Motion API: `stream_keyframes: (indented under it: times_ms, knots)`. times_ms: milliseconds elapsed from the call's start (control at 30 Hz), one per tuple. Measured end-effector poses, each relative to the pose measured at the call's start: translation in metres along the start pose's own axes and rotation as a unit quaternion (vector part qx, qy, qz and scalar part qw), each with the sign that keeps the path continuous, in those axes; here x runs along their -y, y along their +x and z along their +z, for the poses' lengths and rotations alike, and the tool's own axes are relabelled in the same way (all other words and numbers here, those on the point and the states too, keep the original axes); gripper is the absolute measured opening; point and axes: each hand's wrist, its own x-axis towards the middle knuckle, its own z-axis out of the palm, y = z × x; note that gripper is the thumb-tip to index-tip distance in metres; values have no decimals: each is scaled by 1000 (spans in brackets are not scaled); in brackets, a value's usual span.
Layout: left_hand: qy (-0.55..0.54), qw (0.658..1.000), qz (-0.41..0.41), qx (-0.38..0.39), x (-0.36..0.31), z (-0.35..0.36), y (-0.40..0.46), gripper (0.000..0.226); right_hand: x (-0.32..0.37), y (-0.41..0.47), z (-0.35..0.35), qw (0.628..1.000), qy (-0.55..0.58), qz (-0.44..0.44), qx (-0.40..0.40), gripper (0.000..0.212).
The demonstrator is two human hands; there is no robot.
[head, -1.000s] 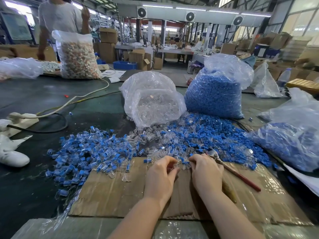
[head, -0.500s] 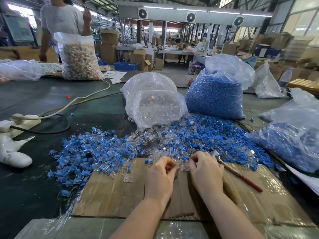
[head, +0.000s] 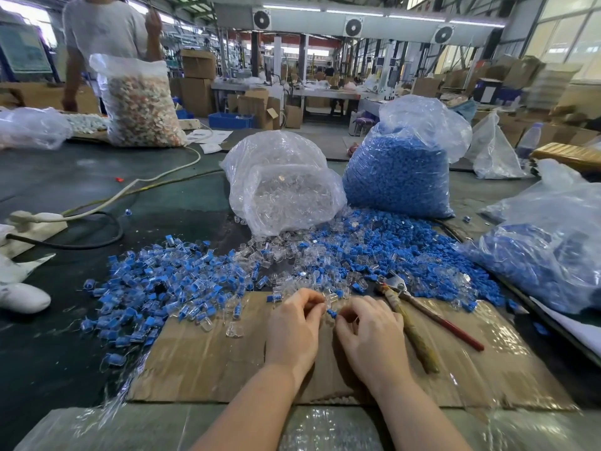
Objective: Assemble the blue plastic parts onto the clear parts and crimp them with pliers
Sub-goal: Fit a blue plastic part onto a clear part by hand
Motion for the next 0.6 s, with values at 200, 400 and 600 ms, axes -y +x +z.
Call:
stream_keyframes:
  times_ms: [200,400,600]
  knots:
    - [21,999,23,17,1,1,0,16,-3,0,1,1000,21,7,-10,8]
    - [23,999,30,28,-2,0,-2,21,-4,1,1,999,31,14,-7,12]
    - [6,998,40,56,-5,-3,-2,26,-3,1,-2,998,63,3,-7,15]
